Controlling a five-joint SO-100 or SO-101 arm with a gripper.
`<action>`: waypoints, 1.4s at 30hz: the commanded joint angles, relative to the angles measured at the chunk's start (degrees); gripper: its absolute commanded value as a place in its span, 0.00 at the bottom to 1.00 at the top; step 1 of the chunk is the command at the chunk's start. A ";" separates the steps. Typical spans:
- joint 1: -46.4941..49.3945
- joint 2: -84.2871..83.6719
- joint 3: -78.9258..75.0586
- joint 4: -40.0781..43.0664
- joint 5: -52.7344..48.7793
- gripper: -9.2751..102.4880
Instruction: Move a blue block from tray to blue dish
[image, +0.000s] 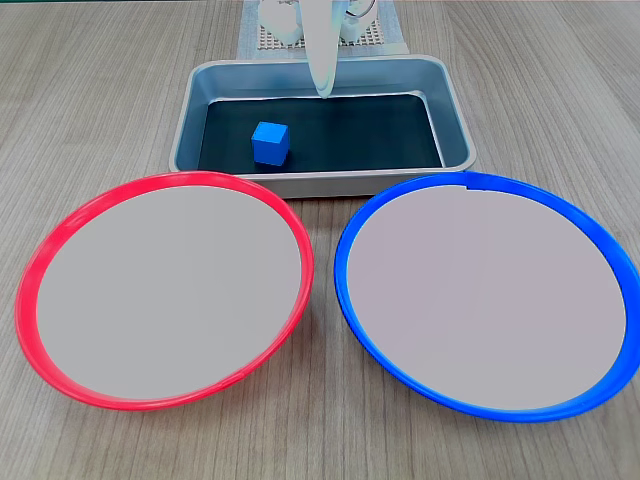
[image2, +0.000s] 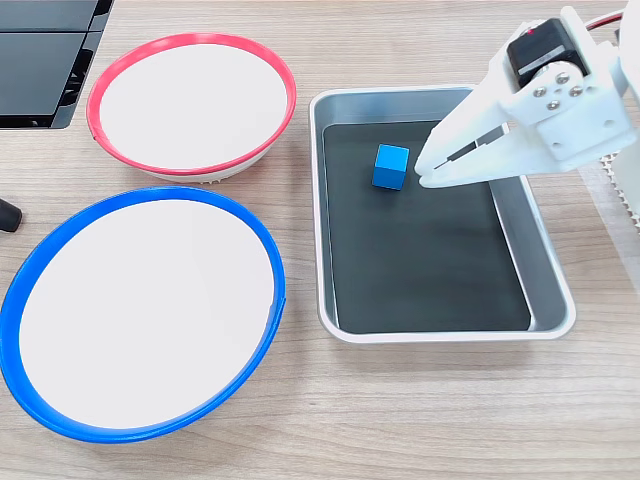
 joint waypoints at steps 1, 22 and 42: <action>-0.26 1.41 0.09 0.09 -0.44 0.08; -0.26 1.41 0.09 0.09 -0.44 0.08; -0.09 0.70 -2.90 -5.45 -45.00 0.08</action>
